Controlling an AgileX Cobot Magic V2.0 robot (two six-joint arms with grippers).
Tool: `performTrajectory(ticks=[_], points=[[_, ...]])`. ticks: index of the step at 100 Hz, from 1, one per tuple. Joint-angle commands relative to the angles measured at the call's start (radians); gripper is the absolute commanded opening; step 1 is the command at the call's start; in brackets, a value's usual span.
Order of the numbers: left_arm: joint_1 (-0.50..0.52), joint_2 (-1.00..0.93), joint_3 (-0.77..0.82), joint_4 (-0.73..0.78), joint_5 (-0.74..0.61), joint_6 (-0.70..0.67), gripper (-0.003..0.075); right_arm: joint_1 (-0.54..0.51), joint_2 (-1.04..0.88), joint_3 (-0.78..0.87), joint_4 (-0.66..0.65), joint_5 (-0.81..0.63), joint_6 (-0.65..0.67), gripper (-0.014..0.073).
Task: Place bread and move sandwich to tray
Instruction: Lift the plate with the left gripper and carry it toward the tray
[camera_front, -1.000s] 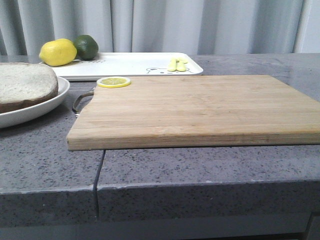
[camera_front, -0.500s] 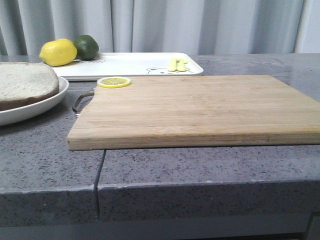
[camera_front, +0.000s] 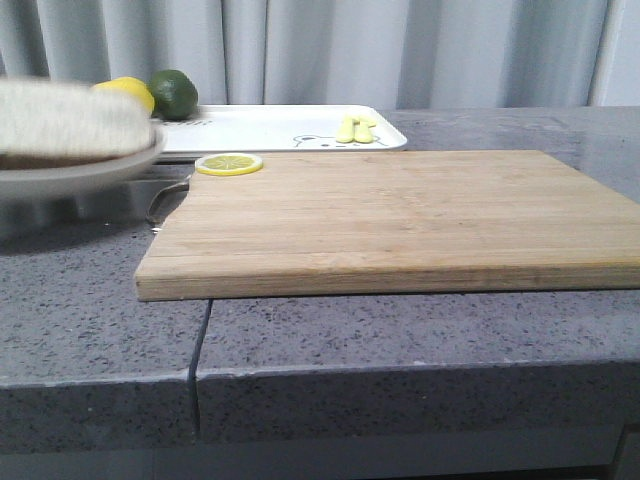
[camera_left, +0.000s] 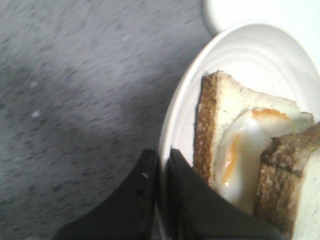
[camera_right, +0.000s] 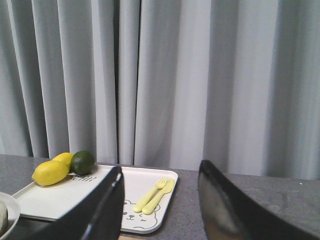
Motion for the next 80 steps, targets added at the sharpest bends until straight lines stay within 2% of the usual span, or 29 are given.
performTrajectory(ticks=[1,13,43,80], points=[[-0.002,-0.042,-0.078,-0.128,0.024,-0.004,-0.0019,-0.006,-0.001,-0.023,-0.024,-0.037,-0.007,0.0361],[-0.002,-0.040,-0.125,-0.225,0.034,0.001,-0.0019,-0.006,-0.001,-0.023,-0.024,-0.037,-0.007,0.0361],[-0.014,0.060,-0.295,-0.278,0.086,0.001,-0.0020,-0.006,-0.001,-0.023,-0.024,-0.037,-0.007,0.0361],[-0.175,0.346,-0.607,-0.280,0.096,-0.026,-0.0020,-0.006,-0.001,-0.023,-0.024,-0.045,-0.007,0.0361]])
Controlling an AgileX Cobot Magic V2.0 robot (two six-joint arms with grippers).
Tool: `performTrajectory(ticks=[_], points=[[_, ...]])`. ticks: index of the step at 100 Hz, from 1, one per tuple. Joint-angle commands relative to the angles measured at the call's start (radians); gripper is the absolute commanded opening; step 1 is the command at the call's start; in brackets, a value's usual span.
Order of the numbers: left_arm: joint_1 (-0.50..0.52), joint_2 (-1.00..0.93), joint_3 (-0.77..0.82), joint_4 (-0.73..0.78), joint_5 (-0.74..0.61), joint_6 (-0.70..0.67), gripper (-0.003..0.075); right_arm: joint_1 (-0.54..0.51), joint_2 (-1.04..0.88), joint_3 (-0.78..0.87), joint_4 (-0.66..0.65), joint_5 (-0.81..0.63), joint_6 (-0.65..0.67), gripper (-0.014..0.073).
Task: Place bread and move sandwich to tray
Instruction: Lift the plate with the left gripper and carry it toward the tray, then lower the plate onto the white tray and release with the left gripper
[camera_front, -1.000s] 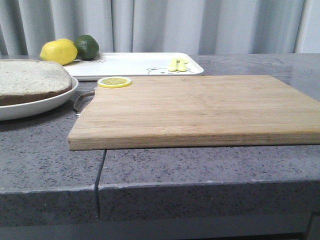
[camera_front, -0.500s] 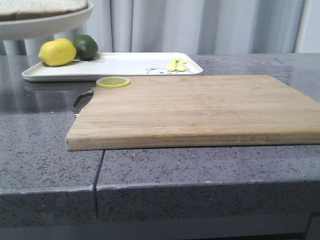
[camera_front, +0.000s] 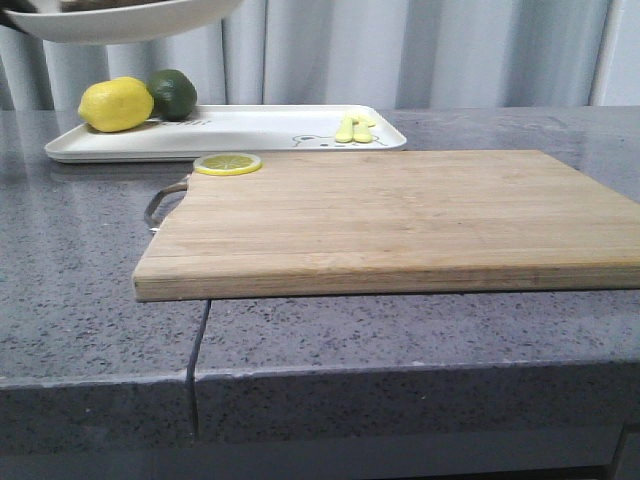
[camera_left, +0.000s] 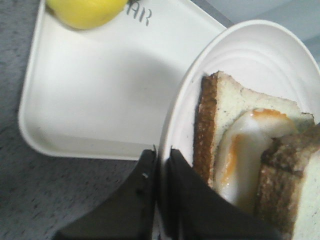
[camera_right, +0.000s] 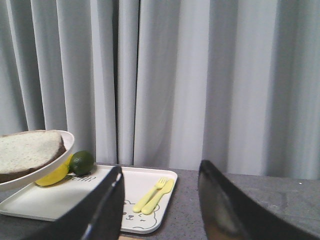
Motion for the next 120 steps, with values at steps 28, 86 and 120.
performTrajectory(ticks=[28,86,120], points=[[-0.083,0.250,-0.358,-0.062,0.029,-0.099,-0.0020,-0.006,-0.001,-0.023,-0.025,-0.051,-0.007,0.0361],[-0.132,0.454,-0.596,0.056,0.019,-0.231,-0.0020,-0.006,-0.001,-0.023,-0.025,-0.052,-0.007,0.0361],[-0.156,0.506,-0.658,0.155,-0.007,-0.287,-0.0020,-0.006,-0.001,-0.023,-0.025,-0.052,-0.007,0.0361]])
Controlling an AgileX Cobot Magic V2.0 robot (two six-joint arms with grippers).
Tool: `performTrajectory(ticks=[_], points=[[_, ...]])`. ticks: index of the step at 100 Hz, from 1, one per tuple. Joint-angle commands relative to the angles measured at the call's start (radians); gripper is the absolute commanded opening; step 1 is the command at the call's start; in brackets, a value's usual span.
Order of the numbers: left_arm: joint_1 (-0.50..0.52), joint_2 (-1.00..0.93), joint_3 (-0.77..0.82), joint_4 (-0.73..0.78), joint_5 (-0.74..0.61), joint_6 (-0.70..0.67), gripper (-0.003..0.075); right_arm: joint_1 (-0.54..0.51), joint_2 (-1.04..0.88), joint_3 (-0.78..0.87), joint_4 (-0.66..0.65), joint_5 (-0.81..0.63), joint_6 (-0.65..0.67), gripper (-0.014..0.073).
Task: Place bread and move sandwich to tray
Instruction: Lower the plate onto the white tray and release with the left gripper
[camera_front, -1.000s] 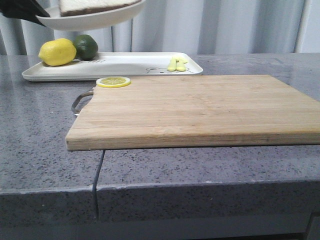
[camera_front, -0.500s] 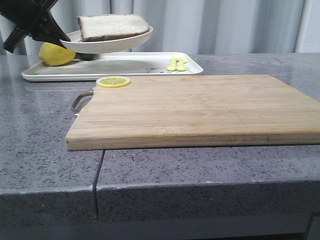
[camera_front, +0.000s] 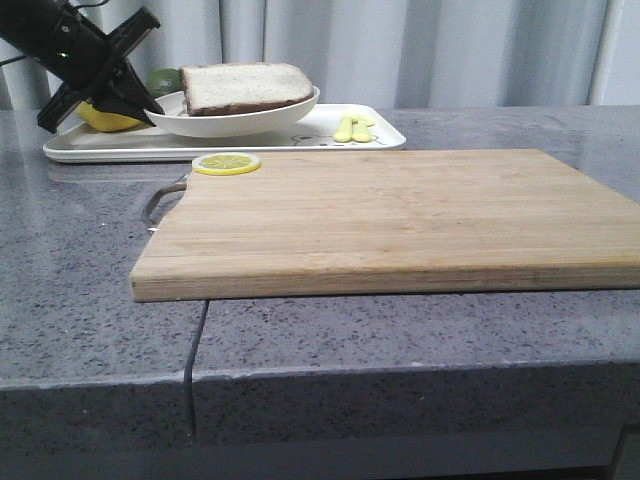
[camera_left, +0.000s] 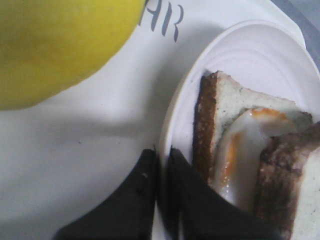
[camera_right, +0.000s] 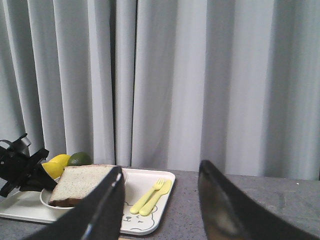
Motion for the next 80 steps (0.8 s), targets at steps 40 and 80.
performTrajectory(ticks=[40,80], points=[[-0.021,-0.035,-0.066,0.007,-0.036,-0.054,-0.0020,-0.006,-0.001,-0.023,-0.027,-0.045,-0.007,0.0361],[-0.021,-0.035,-0.066,0.007,-0.035,-0.054,-0.0001,-0.006,-0.001,-0.023,-0.027,-0.045,-0.007,0.0361]])
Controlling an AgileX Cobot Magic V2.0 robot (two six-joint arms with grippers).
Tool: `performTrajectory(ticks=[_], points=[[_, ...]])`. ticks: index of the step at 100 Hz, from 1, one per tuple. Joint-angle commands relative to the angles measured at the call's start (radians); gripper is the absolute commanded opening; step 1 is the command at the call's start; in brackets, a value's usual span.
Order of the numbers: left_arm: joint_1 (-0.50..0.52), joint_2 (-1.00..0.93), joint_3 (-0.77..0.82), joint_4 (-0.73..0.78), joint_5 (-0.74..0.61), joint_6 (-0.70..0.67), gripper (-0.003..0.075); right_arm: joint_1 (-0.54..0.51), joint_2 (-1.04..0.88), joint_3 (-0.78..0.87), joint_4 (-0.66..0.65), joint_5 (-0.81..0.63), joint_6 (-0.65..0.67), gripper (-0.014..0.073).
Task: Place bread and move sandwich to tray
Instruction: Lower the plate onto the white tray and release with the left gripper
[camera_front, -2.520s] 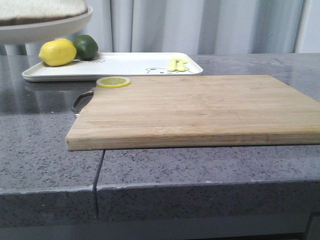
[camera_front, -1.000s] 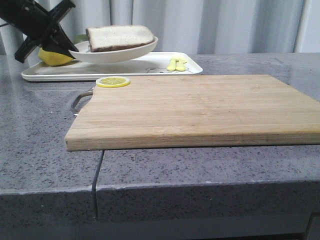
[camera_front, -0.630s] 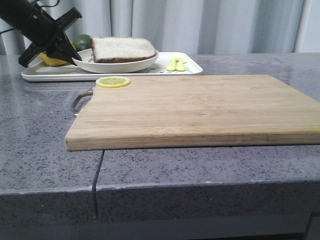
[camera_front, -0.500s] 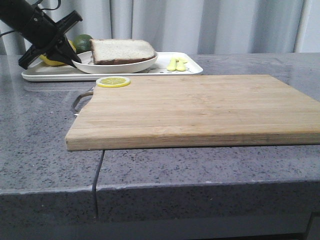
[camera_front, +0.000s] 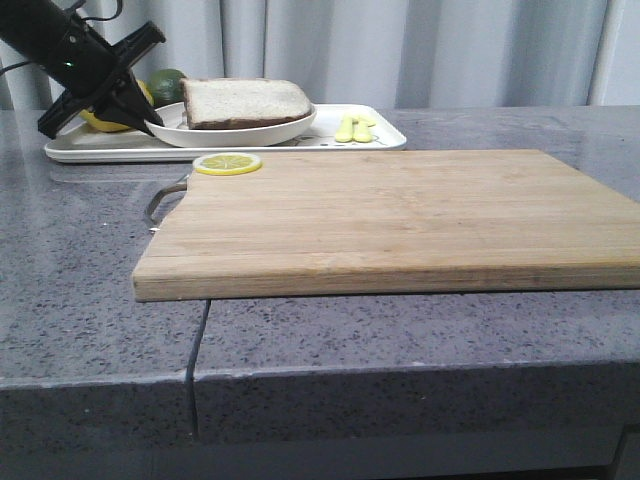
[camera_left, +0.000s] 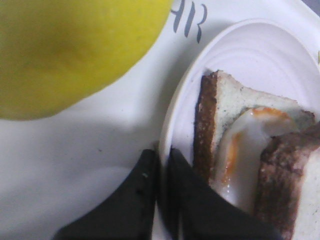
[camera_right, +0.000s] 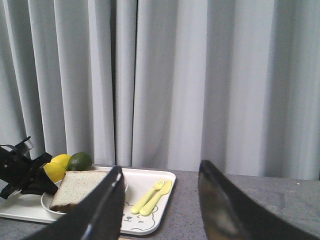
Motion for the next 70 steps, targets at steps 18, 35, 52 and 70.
performTrajectory(ticks=[18,35,52,70], points=[[-0.008,-0.061,-0.039,-0.062,-0.022,-0.014,0.0163,-0.006,-0.001,-0.023,-0.027,-0.045,-0.007,0.0361],[-0.006,-0.063,-0.039,-0.059,-0.012,-0.014,0.0245,-0.006,-0.001,-0.023,-0.027,-0.045,-0.007,0.0361],[0.001,-0.069,-0.098,0.036,0.052,-0.011,0.0244,-0.006,-0.001,-0.023,-0.027,-0.045,-0.007,0.0361],[0.016,-0.071,-0.253,0.110,0.184,-0.032,0.0244,-0.006,-0.001,-0.023,-0.027,-0.045,-0.007,0.0361]])
